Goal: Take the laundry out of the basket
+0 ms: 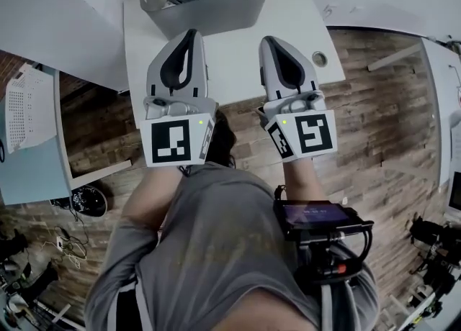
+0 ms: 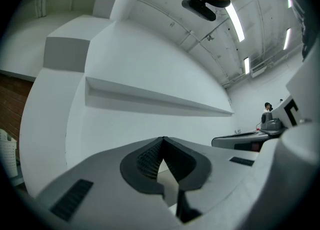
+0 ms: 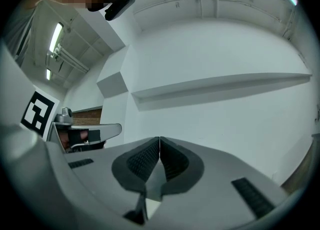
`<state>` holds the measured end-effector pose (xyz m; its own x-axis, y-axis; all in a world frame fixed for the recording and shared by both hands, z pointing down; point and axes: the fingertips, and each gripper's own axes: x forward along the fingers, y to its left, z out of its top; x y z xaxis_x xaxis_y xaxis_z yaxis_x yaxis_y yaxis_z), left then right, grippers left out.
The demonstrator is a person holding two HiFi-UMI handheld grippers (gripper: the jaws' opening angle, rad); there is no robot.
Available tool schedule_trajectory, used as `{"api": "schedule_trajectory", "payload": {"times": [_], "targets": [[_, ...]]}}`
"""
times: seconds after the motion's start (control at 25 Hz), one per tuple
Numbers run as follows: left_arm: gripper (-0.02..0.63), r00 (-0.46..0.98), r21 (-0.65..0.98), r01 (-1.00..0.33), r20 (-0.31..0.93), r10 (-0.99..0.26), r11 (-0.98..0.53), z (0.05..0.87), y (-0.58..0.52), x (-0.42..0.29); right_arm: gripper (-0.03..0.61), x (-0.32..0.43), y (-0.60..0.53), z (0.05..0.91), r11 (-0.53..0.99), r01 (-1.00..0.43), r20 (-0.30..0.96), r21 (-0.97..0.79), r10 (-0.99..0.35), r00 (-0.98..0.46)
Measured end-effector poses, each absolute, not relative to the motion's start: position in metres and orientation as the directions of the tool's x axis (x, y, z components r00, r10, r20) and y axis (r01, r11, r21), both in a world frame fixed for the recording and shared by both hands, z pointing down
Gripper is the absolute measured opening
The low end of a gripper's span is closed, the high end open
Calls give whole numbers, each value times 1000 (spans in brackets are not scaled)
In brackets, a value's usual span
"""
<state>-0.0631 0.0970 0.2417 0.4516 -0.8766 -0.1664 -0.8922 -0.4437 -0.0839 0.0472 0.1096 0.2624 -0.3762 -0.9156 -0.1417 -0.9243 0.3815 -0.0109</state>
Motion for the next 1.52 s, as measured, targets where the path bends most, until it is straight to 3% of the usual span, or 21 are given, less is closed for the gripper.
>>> {"api": "schedule_trajectory", "payload": {"times": [0.72,1.52], "targets": [[8,343,-51,-938,-253,-904,-342,211,-71,-92,9,21,-67,234,496,-868,-177,32,-851,-494],[8,231,-31,-972,-269,-935,-231,203,-113,-137,9,-17,-134,216,586,-803,-155,105,-788,-596]]}}
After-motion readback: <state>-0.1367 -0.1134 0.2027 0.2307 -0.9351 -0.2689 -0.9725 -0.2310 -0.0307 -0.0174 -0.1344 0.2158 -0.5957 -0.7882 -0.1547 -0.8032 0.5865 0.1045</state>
